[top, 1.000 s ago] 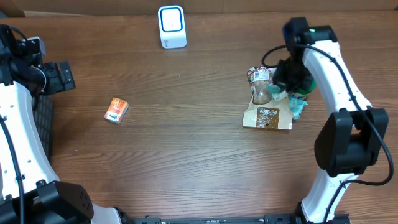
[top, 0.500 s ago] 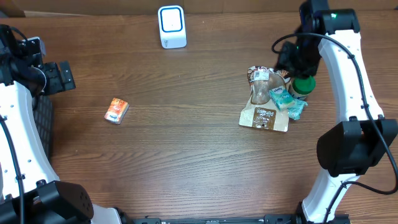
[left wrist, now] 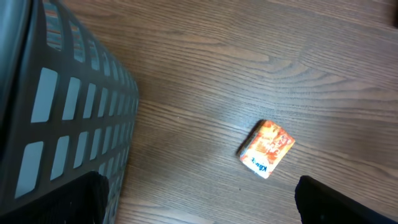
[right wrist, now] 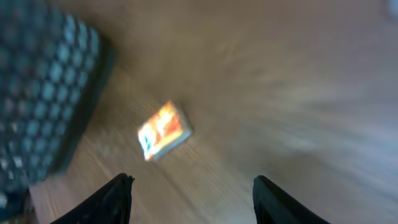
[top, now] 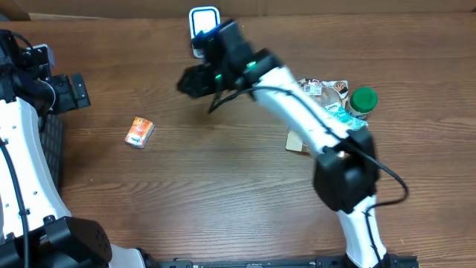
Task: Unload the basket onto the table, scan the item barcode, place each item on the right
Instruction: 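Reach the right gripper to the orange tissue pack and grasp it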
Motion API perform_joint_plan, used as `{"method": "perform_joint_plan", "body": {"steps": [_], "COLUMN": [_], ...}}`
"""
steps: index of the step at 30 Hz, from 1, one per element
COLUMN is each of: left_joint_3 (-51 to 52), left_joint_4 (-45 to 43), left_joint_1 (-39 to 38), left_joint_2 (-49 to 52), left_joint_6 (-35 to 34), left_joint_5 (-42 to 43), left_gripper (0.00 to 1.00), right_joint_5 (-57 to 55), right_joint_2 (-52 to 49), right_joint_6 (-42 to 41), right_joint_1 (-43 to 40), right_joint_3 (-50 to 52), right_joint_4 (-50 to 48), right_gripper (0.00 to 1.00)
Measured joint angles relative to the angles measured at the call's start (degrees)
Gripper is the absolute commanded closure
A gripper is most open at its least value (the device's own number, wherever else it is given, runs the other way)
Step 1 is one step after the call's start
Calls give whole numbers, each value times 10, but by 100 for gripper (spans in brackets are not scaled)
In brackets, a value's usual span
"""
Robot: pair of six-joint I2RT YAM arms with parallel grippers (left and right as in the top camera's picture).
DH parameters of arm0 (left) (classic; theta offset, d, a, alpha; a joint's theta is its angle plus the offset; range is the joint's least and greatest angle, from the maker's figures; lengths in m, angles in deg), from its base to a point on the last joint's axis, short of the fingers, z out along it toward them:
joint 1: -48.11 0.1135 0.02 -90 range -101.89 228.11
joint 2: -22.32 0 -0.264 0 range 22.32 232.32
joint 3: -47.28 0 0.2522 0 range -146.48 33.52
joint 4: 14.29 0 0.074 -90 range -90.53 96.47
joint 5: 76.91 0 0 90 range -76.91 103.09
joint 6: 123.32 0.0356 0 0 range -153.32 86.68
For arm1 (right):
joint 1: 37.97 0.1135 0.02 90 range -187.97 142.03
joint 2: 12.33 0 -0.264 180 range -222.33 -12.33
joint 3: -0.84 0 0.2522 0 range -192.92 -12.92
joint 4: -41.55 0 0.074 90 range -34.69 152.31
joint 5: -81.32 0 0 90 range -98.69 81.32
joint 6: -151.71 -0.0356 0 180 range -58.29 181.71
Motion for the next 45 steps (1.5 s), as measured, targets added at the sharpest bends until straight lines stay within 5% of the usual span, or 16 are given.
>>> {"method": "perform_joint_plan", "body": {"steps": [17, 21, 36, 40, 42, 45], "left_joint_3": [0, 0, 0, 0, 0, 0], "left_joint_4": [0, 0, 0, 0, 0, 0], "left_joint_1": [0, 0, 0, 0, 0, 0], "left_joint_2": [0, 0, 0, 0, 0, 0], "left_joint_6": [0, 0, 0, 0, 0, 0], "left_joint_5": [0, 0, 0, 0, 0, 0], "left_gripper": [1, 0, 0, 1, 0, 0], "right_joint_5": [-75, -97, -112, -112, -112, -107], "right_joint_2": [-133, -156, -182, -189, -189, -189], "right_joint_6": [-85, -87, -75, -73, -71, -73], "right_joint_1": [108, 106, 114, 129, 135, 134], "right_joint_3": [6, 6, 6, 6, 5, -2], "right_joint_4": [-211, -234, -289, -286, -269, -246], "right_gripper": [43, 51, 53, 71, 92, 96]}}
